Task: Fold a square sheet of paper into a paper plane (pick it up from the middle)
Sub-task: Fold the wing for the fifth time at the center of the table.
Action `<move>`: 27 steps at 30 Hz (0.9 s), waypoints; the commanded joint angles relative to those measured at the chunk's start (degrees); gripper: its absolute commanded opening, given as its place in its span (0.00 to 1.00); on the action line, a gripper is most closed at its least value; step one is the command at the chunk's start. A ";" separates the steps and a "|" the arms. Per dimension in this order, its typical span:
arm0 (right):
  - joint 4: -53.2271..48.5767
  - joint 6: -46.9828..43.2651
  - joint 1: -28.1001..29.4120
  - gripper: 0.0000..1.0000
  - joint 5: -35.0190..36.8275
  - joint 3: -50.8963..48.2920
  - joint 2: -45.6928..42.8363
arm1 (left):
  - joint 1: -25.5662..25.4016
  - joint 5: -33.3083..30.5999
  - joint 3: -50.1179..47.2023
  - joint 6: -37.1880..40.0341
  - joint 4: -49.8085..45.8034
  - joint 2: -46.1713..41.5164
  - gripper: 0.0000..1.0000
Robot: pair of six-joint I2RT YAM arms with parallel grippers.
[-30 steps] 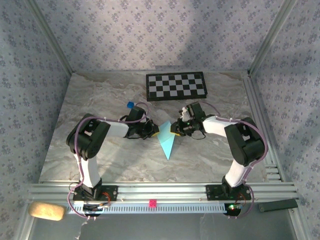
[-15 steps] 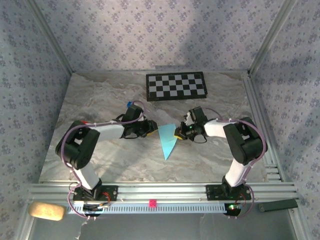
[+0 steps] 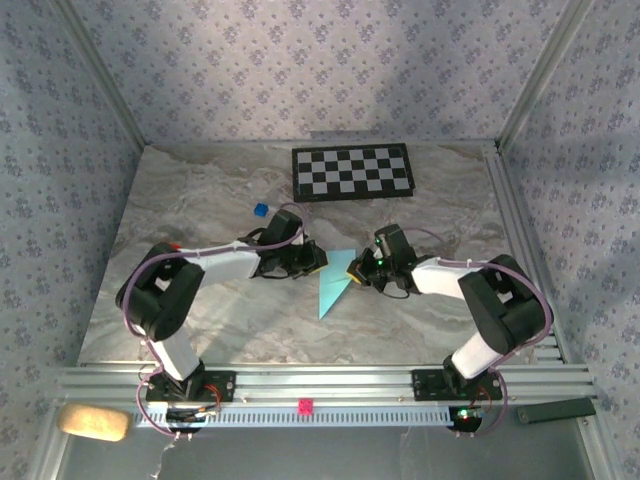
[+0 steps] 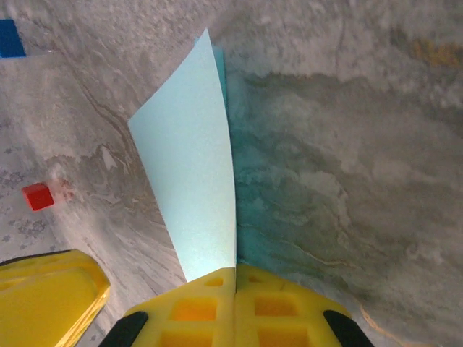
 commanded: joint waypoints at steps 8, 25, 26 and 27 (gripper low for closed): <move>2.99 -3.31 0.73 0.11 -1.03 -0.75 -0.38 | -0.61 -2.54 0.41 -2.48 -4.17 6.03 0.10; -6.60 -22.52 -5.88 0.29 -18.81 8.93 8.55 | -0.64 -3.78 1.77 3.49 -8.12 8.83 0.07; -7.56 -23.34 -6.24 0.29 -19.04 9.46 8.83 | -0.68 -4.07 1.89 3.81 -8.58 8.82 0.08; -8.07 -23.98 -6.46 0.28 -19.56 9.86 9.19 | -0.59 -4.28 1.91 3.85 -8.77 8.71 0.07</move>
